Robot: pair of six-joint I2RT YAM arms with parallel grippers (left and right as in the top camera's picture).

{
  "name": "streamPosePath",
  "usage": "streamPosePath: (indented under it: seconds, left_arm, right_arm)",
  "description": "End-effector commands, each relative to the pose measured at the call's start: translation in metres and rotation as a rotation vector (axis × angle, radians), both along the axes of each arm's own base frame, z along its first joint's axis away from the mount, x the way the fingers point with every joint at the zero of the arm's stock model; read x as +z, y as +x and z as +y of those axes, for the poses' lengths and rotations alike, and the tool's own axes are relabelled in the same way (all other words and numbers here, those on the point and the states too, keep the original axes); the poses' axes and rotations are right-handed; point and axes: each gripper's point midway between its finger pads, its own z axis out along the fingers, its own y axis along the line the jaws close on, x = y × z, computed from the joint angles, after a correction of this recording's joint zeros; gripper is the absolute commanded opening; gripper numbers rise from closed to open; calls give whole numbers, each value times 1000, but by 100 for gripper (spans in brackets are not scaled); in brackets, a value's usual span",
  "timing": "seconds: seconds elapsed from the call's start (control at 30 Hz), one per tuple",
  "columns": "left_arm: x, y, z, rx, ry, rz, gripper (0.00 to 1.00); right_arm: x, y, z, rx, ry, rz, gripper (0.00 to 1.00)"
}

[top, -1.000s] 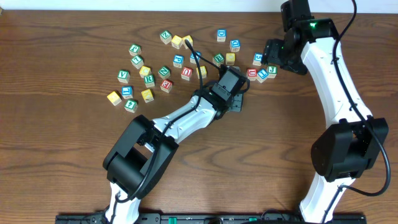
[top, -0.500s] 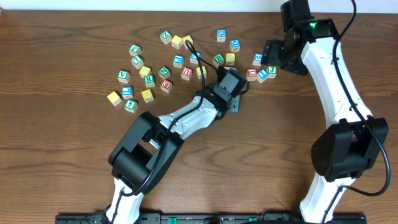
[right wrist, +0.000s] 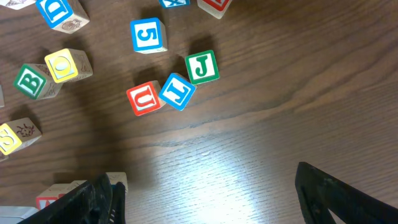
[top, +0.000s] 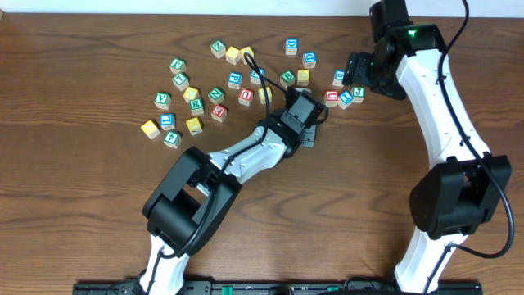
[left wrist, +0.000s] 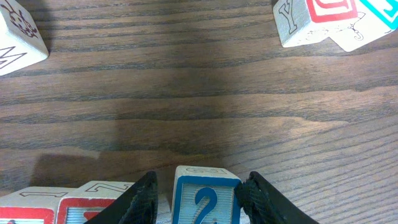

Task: Spell out AI2
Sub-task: 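Carry blue 2 block right of red I block and set down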

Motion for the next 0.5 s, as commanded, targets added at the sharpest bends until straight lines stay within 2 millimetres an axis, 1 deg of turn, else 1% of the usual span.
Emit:
streamPosePath:
  seconds: [0.0, 0.07, 0.13, 0.23, 0.3, 0.4, 0.47]
  left_arm:
    - [1, 3, -4, 1, -6, -8, 45]
    - [7, 5, -5, 1, -16, -21, 45]
    - [20, 7, -7, -1, -33, -42, 45]
    - [57, 10, -8, -34, -52, -106, 45]
    - [87, 5, -3, -37, -68, -132, 45]
    - [131, -7, 16, -23, -80, -151, 45]
    - [149, -14, 30, -9, -77, -151, 45]
  right_arm:
    - [5, 1, 1, 16, 0, -12, 89]
    - [5, 1, 1, 16, -1, -12, 89]
    - [5, 1, 1, 16, -1, -12, 89]
    - [5, 1, 1, 16, -1, -11, 91]
    - [5, 0, 1, 26, -4, -9, 94]
    - [4, -1, 1, 34, -7, -3, 94]
    - [4, -3, 2, 36, -5, 3, 91]
